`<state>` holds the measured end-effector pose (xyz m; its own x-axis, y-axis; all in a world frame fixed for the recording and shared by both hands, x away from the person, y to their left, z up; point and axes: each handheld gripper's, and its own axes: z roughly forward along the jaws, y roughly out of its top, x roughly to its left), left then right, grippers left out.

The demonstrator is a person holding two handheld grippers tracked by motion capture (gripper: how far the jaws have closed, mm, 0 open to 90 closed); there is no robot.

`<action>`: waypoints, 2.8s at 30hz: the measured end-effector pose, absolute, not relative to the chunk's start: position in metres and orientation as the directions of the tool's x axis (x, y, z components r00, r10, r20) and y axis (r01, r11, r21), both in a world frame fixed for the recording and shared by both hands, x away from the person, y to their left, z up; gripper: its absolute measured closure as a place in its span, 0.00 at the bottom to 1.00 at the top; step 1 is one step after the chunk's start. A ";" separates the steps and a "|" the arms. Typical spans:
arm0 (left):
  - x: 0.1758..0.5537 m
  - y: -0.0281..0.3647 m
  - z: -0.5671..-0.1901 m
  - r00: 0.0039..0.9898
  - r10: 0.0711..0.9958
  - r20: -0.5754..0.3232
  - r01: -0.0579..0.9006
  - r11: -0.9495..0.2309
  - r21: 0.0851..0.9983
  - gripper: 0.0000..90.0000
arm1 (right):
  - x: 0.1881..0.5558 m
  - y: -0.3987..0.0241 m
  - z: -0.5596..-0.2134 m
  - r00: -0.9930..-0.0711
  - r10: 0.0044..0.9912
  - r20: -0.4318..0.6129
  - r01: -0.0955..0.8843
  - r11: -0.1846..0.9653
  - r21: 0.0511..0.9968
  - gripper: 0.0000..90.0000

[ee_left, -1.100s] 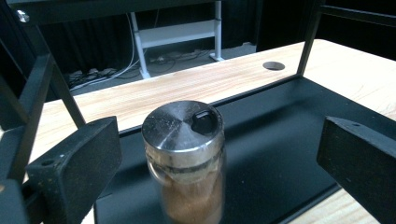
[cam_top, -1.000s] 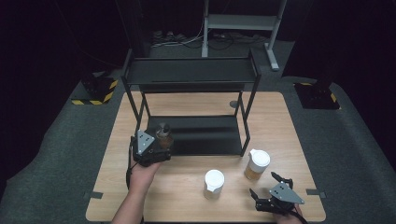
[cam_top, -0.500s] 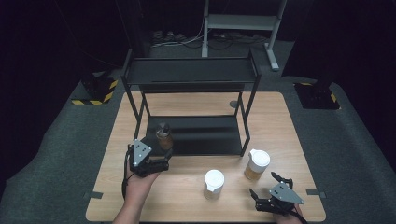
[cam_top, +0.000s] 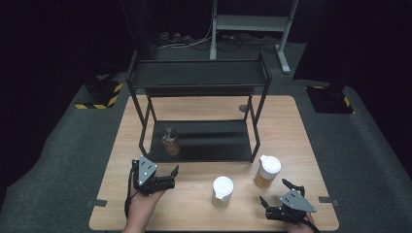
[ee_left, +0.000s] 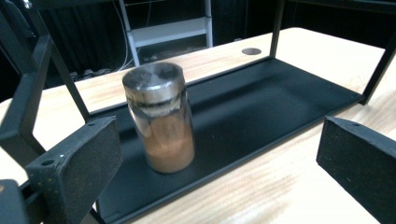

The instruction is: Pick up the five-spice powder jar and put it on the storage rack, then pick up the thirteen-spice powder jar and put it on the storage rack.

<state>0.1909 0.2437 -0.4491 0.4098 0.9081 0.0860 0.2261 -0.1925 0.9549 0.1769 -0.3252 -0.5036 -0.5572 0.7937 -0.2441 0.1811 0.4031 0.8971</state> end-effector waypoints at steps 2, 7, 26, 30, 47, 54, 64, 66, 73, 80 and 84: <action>0.188 0.244 -0.453 0.414 0.906 0.088 0.231 -0.198 0.953 0.00 | 0.177 -0.325 -0.504 -0.557 0.794 -0.244 0.181 0.403 0.897 0.00; 0.183 0.246 -0.461 0.421 0.903 0.087 0.249 -0.208 0.946 0.00 | 0.177 -0.325 -0.504 -0.556 0.794 -0.245 0.181 0.403 0.897 0.00; 0.170 0.247 -0.494 0.453 0.887 0.093 0.340 -0.268 0.901 0.00 | 0.176 -0.323 -0.504 -0.552 0.795 -0.252 0.180 0.409 0.894 0.00; 0.170 0.244 -0.494 0.466 0.876 0.126 0.343 -0.309 0.887 0.00 | 0.176 -0.323 -0.503 -0.551 0.795 -0.254 0.182 0.412 0.893 0.00; 0.170 0.223 -0.488 0.511 0.819 0.260 0.328 -0.465 0.822 0.01 | 0.174 -0.322 -0.505 -0.556 0.786 -0.272 0.163 0.423 0.891 0.00; 0.169 0.223 -0.489 0.543 0.789 0.289 0.296 -0.501 0.813 0.01 | 0.172 -0.321 -0.506 -0.553 0.783 -0.284 0.153 0.430 0.890 0.00; 0.171 0.225 -0.488 0.549 0.790 0.275 0.302 -0.494 0.816 0.01 | 0.169 -0.326 -0.502 -0.540 0.799 -0.265 0.169 0.412 0.896 0.00; 0.171 0.226 -0.489 0.551 0.788 0.274 0.301 -0.494 0.816 0.01 | 0.167 -0.327 -0.500 -0.538 0.800 -0.267 0.163 0.409 0.898 0.00; 0.171 0.225 -0.488 0.556 0.780 0.286 0.294 -0.507 0.810 0.01 | 0.159 -0.330 -0.493 -0.538 0.800 -0.267 0.143 0.399 0.906 0.00; 0.171 0.226 -0.488 0.560 0.780 0.280 0.294 -0.503 0.813 0.01 | 0.152 -0.329 -0.487 -0.546 0.796 -0.262 0.145 0.398 0.906 0.00; 0.171 0.226 -0.488 0.561 0.778 0.283 0.292 -0.506 0.812 0.01 | 0.150 -0.329 -0.485 -0.547 0.797 -0.258 0.138 0.390 0.910 0.00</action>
